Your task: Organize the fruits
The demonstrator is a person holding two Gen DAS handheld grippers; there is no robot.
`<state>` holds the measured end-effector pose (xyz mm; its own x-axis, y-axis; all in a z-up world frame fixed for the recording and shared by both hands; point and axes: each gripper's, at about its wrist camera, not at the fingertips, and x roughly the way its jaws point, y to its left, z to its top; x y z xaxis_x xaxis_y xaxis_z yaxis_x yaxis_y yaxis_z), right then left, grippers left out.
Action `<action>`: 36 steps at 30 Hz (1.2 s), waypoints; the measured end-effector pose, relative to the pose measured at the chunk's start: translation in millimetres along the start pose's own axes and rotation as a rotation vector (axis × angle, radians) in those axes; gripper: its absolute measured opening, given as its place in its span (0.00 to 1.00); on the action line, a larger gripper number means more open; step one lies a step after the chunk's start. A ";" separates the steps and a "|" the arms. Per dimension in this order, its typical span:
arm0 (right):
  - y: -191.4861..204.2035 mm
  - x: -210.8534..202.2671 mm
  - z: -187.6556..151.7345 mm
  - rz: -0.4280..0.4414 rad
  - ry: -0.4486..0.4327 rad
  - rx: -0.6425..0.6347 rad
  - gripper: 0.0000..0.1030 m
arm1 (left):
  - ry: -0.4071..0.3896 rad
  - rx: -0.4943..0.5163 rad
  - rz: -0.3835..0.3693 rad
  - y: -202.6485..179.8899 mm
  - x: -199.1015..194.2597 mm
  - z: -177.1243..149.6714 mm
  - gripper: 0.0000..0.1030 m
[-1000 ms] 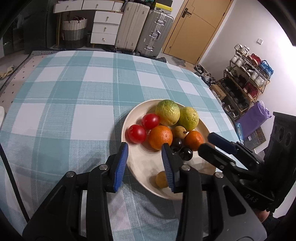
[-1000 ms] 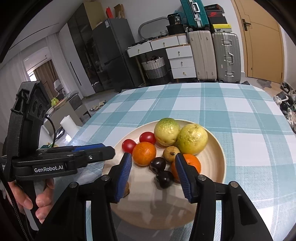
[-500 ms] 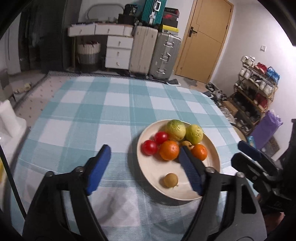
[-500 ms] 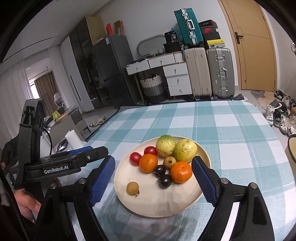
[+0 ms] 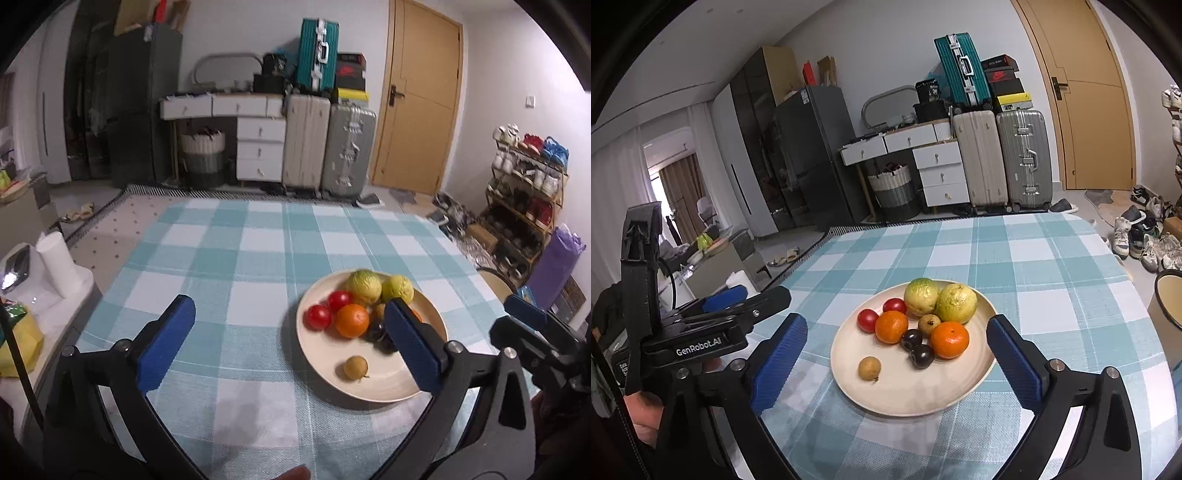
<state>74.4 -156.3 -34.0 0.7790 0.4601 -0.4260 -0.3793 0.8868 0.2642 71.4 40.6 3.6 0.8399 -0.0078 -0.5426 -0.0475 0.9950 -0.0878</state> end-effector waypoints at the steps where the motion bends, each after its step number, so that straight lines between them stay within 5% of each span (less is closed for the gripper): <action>1: 0.3 -2.4 0.0 0.002 -0.007 0.002 0.98 | -0.009 0.000 -0.001 0.5 -3.9 0.3 0.99; 12: 11.9 -36.2 -0.6 -0.013 -0.103 -0.056 1.00 | -0.133 -0.050 -0.007 9.2 -41.6 -3.8 0.99; 22: 18.8 -48.7 -15.7 -0.054 -0.197 -0.140 1.00 | -0.263 0.008 0.007 4.7 -67.6 -20.6 0.99; 36: -4.8 -52.3 -42.4 -0.136 -0.259 -0.132 1.00 | -0.269 0.039 0.042 5.7 -48.2 -59.3 0.99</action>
<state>14.3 -182.8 -49.7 0.9219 0.3254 -0.2103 -0.3111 0.9452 0.0986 -1.4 40.7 -20.3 0.9513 0.0547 -0.3032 -0.0685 0.9970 -0.0353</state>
